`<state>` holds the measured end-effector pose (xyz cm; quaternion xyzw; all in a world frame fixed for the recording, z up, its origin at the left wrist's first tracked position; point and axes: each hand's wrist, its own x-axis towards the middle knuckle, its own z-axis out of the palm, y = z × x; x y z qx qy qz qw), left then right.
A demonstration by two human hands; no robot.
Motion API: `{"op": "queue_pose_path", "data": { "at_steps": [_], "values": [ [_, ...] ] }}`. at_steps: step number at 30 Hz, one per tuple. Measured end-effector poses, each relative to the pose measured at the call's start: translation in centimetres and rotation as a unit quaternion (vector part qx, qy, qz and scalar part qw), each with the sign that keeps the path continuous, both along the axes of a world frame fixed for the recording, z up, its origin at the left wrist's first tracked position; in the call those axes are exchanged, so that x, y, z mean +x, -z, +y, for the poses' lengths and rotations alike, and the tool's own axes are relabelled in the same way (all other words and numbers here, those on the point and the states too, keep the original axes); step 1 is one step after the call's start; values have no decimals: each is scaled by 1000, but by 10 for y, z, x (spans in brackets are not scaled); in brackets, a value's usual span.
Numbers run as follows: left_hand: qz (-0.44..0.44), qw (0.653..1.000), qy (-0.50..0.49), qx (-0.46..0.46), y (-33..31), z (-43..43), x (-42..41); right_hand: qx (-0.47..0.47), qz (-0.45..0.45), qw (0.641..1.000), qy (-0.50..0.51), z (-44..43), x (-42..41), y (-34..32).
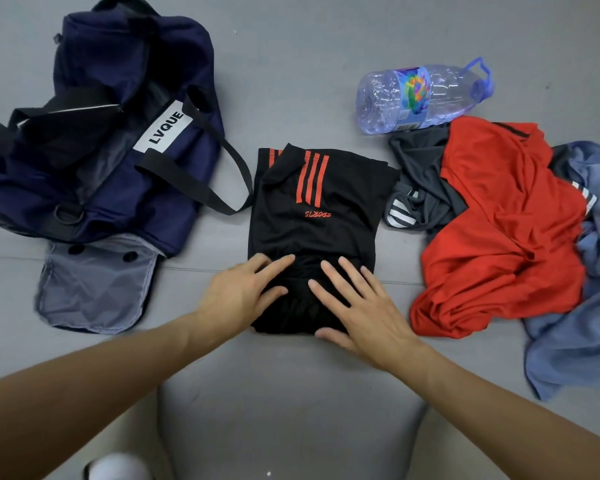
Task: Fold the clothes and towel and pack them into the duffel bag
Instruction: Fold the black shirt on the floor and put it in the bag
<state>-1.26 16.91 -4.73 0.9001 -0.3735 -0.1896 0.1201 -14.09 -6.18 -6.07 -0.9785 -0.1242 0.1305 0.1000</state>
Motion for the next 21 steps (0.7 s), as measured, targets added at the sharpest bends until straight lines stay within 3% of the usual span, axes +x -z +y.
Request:
{"op": "queue_pose_path", "data": {
  "at_steps": [3,6,10,16,21],
  "values": [
    [-138,978,153,-46,10,8,-9,-32,49,998,13,-1,-3,8],
    [-119,963,239,-33,19,9,-28,-52,70,996,30,2,0,10],
    [-77,965,246,56,25,14,-28,-65,55,996,21,2,2,14],
    [-40,972,225,48,23,17,-15,-30,48,998,23,-2,8,14],
    [0,983,182,40,21,15,-20,66,122,987,83,-1,10,1]
  ]
}}
